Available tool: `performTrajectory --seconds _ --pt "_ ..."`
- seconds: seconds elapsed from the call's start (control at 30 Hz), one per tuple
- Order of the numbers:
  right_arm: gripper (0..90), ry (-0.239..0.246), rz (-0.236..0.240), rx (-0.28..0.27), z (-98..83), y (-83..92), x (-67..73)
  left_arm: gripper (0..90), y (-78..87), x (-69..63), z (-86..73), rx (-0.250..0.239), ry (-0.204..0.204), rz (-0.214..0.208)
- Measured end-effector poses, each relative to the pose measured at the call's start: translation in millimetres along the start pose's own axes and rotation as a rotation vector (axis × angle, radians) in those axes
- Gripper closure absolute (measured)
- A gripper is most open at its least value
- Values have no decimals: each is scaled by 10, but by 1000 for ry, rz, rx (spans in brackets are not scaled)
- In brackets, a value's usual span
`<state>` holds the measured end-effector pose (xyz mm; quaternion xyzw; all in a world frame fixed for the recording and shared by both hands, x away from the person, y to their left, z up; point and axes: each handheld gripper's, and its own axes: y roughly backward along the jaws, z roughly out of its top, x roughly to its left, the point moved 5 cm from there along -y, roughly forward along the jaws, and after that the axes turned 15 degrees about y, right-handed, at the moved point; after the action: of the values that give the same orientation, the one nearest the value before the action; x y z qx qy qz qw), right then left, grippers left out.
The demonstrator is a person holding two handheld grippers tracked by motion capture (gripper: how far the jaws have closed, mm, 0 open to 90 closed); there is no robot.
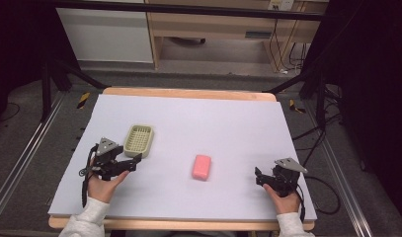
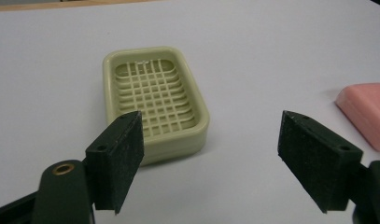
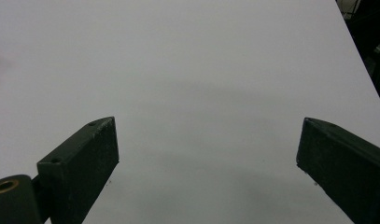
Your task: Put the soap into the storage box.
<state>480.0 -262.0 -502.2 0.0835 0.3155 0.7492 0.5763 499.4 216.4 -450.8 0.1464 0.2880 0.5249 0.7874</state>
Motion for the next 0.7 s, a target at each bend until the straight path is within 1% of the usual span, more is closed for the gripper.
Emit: performTrajectory --seconds 0.13,0.37,0.53,0.7 --pt "59 1 1 -3 5 8 5 217 -36 -102 42 -5 -18 -9" --pt "59 -1 3 -1 2 6 3 217 -115 -235 78 -1 -24 -26" --pt "59 3 6 3 0 -1 9 216 -163 -351 106 2 -43 -39" --pt "59 -1 2 1 -2 5 2 214 -236 -468 110 10 -52 -49"
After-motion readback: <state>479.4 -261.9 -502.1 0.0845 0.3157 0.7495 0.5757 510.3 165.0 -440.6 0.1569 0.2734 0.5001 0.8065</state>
